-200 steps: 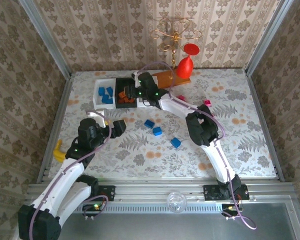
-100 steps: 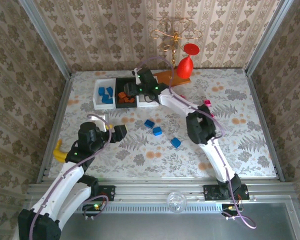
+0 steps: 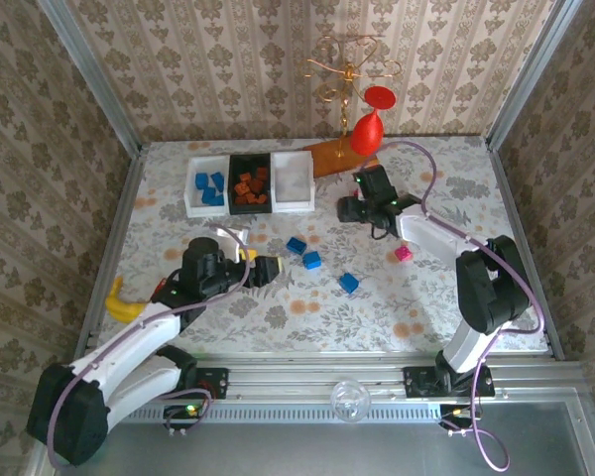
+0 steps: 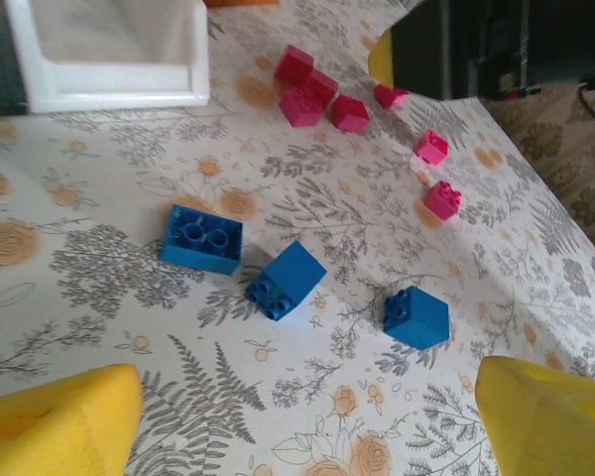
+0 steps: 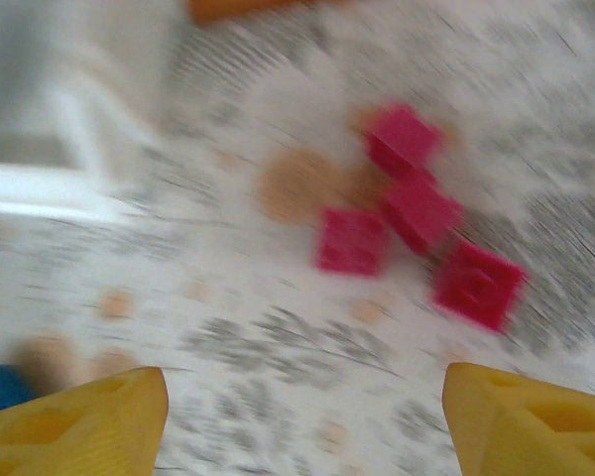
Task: Sort the legos into containers by color
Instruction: Pick up the lego from the center of the table.
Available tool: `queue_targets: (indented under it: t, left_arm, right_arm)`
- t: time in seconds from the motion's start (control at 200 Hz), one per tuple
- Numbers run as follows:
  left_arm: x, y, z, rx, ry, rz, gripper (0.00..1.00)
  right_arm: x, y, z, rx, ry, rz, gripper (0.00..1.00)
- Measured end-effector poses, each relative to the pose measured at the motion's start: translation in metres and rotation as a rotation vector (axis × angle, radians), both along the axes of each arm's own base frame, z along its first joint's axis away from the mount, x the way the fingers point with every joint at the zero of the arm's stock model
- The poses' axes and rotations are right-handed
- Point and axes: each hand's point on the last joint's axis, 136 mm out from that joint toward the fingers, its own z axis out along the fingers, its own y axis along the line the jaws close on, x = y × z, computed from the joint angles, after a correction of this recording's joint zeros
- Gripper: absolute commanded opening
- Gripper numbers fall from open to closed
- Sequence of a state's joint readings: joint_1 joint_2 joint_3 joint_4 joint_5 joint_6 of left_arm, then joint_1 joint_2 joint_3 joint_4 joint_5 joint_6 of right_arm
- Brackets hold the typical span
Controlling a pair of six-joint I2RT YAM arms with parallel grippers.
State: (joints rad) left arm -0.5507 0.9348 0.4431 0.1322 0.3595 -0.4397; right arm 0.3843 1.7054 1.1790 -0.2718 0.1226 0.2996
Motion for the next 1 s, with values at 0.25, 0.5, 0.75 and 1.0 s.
queue_targets:
  t: [0.25,0.5,0.75,1.0]
  left_arm:
    - [0.004,-0.018,0.008,0.005,-0.032,-0.035,0.88]
    - [0.009,-0.014,0.008,0.023,-0.045,-0.005,0.88]
    - [0.011,-0.011,0.01,0.033,-0.061,0.012,0.88]
    - [0.013,-0.01,0.01,0.04,-0.067,0.024,0.88]
  right_arm:
    - [0.013,-0.045,-0.043,-0.02,0.113,-0.15,0.7]
    - [0.03,-0.047,-0.073,-0.026,0.17,-0.193,0.64]
    - [0.036,-0.052,-0.088,-0.024,0.196,-0.222,0.54]
    - [0.047,-0.063,-0.09,-0.01,0.19,-0.258,0.46]
